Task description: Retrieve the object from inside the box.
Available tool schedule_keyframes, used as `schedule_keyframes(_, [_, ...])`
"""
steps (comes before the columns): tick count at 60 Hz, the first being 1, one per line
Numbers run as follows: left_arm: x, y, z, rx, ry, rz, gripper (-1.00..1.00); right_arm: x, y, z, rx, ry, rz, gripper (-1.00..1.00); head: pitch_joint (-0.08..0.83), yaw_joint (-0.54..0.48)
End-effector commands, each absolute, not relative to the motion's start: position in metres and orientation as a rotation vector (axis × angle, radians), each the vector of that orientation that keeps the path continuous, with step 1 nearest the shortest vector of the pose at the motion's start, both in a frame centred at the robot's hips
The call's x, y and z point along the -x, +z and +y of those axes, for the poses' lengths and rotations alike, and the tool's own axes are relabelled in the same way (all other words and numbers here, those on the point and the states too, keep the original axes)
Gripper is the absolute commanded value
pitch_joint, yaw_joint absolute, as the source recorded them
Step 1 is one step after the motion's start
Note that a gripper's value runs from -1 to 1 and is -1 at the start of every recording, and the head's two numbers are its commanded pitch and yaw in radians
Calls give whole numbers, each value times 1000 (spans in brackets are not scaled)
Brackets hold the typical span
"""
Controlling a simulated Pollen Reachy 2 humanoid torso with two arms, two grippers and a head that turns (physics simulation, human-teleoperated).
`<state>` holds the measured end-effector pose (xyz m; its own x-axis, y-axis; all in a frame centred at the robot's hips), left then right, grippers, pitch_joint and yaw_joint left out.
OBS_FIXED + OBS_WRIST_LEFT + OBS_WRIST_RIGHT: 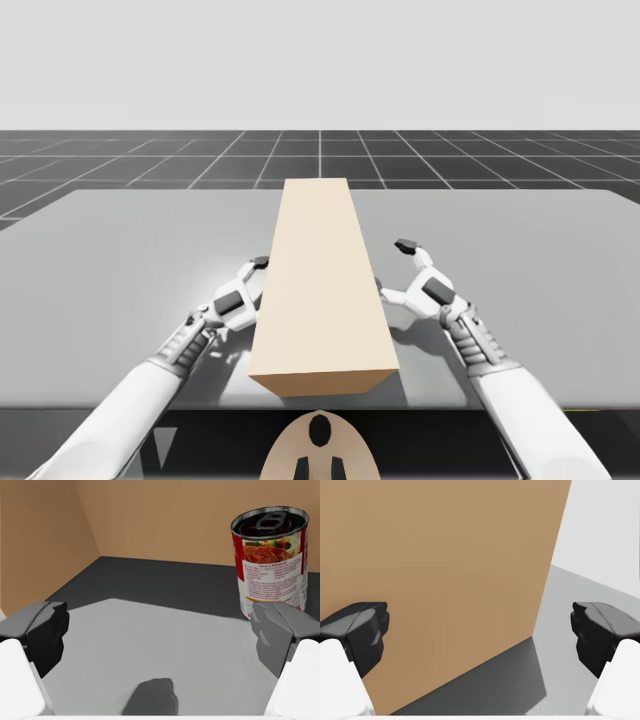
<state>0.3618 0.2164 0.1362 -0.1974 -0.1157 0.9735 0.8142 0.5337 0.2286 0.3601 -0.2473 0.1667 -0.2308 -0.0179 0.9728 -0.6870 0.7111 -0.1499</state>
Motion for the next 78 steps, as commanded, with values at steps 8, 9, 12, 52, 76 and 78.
schedule_keyframes(8, [-366,135,181,783,-1036,-1437,-1000,-353,168,-253,-565,736,-1732,-1000,24,-14])
schedule_keyframes(9, [-368,134,178,784,-1043,-1429,-1000,-353,168,-252,-565,745,-1735,-1000,24,-14])
schedule_keyframes(12, [-373,131,172,789,-1055,-1416,-1000,-352,167,-251,-568,753,-1736,-1000,24,-14])
schedule_keyframes(52, [-395,103,86,926,-1209,-1227,773,-345,163,-255,-601,859,-1740,-1000,40,-31])
schedule_keyframes(76, [-390,112,153,862,-1127,-1284,1000,-343,159,-265,-599,865,-1714,-1000,43,-24])
schedule_keyframes(78, [-388,115,167,840,-1116,-1297,1000,-343,158,-267,-603,866,-1707,-1000,43,-23])
